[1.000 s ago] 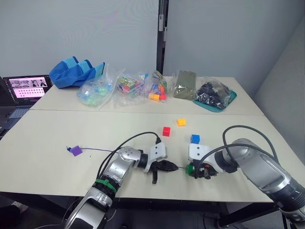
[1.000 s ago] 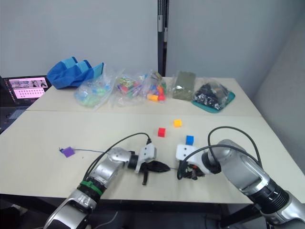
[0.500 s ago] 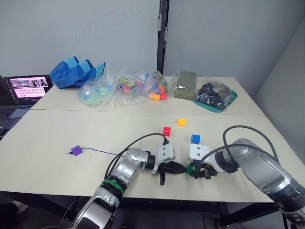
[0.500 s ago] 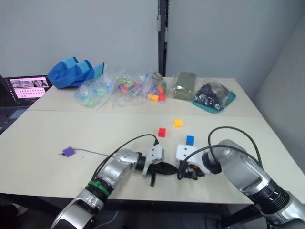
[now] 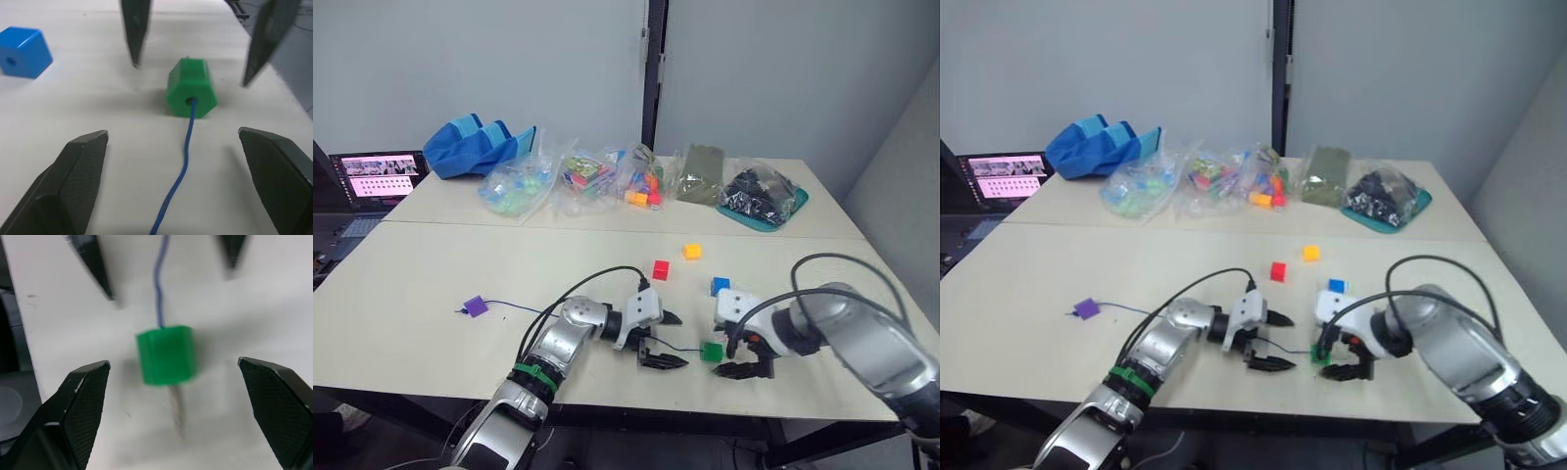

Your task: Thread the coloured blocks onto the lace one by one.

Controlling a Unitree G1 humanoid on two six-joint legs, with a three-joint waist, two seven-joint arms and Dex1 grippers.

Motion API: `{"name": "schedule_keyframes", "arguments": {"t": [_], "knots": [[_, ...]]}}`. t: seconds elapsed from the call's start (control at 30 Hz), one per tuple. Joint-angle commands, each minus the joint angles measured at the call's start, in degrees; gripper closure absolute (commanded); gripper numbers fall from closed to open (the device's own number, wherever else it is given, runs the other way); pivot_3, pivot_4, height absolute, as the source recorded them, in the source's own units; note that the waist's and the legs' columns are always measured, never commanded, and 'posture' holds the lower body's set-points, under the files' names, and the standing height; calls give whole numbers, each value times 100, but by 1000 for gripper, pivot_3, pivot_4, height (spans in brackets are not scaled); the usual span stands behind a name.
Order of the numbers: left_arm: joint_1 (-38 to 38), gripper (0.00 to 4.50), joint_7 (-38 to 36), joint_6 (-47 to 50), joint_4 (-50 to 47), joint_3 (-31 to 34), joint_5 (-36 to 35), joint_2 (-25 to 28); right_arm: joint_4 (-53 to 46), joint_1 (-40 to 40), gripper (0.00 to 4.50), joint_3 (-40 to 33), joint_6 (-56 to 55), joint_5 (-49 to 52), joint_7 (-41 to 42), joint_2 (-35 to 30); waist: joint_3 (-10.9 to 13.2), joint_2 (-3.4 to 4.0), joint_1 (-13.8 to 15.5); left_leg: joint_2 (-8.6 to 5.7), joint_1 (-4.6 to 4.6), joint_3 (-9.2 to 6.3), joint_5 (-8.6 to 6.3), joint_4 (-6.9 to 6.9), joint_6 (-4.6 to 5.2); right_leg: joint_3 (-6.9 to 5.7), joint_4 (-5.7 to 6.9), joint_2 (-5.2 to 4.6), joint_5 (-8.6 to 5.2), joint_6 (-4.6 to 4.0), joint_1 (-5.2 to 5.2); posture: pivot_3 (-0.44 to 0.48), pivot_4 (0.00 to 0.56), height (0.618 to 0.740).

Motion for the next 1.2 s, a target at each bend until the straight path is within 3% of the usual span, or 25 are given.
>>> {"name": "schedule_keyframes", "arguments": {"t": [0.03, 0.37, 0.7, 0.83, 0.97, 1.2], "knots": [[-198, 65, -15, -228, 77, -44, -53, -231, -305, 205, 0, -462, 249, 280, -49, -254, 0, 0, -7, 0, 0, 0, 0, 0, 0, 0, 0, 0, 0, 0, 0, 0, 150, 740], [-475, 65, 50, -727, 963, -238, 216, -698, -700, 845, 0, -825, 565, 548, -698, -343, 0, -1, -69, 0, 1, 0, 0, 0, 1, 2, 2, 0, 0, 0, -2, 0, 150, 740], [-689, 3194, 67, -1032, 1497, -208, 413, -726, -236, 1087, 0, -385, -290, 287, -1099, -147, 0, -1, -57, 0, 1, 0, 0, 1, 1, 2, 2, 0, 0, 0, -2, 0, 150, 740], [-680, 3206, 24, -1061, 1522, -214, 423, -728, -16, 1104, 0, -310, -610, 211, -1172, -41, 0, -1, -58, 0, 1, 0, 0, 1, 1, 2, 2, 0, 0, 0, -1, 0, 150, 740], [-651, 3206, 37, -1062, 1510, -208, 450, -686, 148, 1229, 1097, -315, -803, 201, -1233, 55, 0, -1, -60, 0, 2, 0, 0, 2, 1, 2, 3, 0, 0, 0, 1, 0, 150, 740], [-617, 3206, 119, -1171, 1612, -201, 525, -643, 210, 1360, 3514, -327, -1011, 184, -1301, 220, -2, -4, -92, 0, 20, 0, 0, 2, 1, 3, 4, 1, 2, 2, 14, 0, 150, 740]]}}
